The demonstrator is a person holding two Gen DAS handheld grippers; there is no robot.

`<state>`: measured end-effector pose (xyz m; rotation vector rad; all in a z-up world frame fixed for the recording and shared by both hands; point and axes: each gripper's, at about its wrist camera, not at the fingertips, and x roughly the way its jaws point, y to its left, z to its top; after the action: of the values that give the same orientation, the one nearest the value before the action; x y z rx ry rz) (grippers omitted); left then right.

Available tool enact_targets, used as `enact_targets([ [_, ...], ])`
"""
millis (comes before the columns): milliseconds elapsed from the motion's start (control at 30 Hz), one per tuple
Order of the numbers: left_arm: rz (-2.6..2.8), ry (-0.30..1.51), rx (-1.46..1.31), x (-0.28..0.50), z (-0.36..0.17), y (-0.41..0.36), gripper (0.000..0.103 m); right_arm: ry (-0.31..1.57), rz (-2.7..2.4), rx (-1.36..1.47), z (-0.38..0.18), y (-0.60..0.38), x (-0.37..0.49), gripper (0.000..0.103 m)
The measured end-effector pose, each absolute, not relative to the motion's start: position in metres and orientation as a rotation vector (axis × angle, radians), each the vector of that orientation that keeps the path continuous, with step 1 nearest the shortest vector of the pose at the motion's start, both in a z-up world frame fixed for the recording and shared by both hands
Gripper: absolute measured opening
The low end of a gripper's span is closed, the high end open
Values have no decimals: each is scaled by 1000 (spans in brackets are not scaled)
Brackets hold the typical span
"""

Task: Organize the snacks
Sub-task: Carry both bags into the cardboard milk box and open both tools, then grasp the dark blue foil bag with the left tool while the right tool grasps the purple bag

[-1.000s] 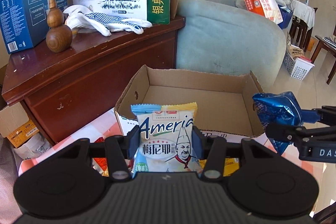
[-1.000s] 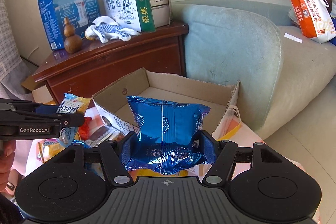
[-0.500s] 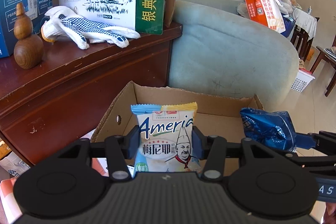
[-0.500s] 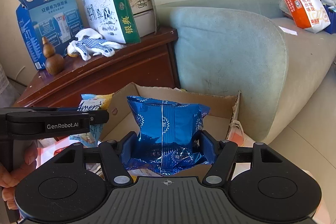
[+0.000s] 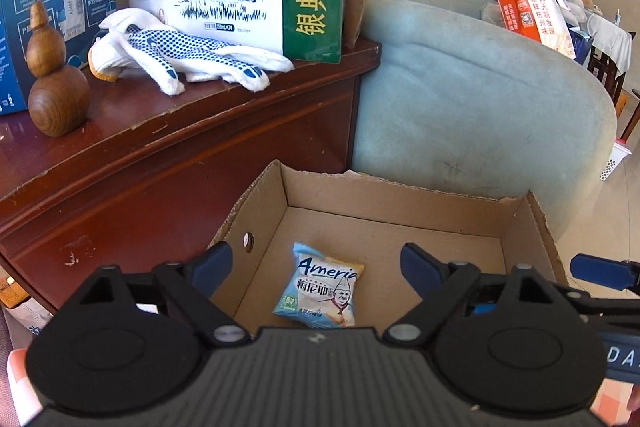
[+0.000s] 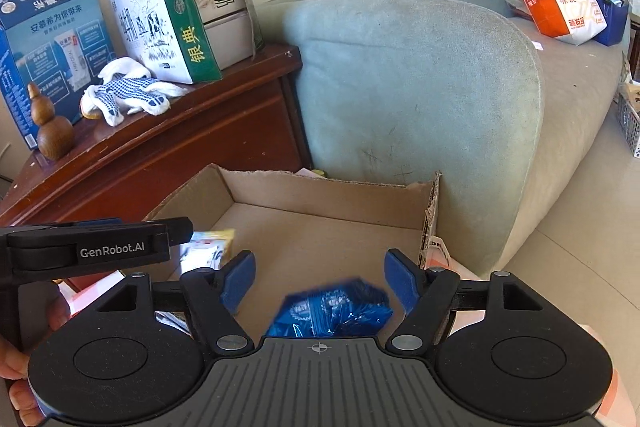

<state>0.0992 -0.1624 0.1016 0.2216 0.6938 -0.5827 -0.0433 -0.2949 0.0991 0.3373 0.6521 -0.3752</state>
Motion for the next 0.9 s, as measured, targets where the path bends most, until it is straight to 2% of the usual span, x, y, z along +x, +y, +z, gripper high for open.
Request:
enact_targets([
  [333,-578,702,293,82,107,-131,96,617,-375,306,107,-288,-54,101],
  [533,-573,731,309,75,104,-109,96,579,-380,308,104,-283,-66,103],
  [900,-573,766,310,60,107,-67,97,673,-244,249,103,-261,-75,103],
])
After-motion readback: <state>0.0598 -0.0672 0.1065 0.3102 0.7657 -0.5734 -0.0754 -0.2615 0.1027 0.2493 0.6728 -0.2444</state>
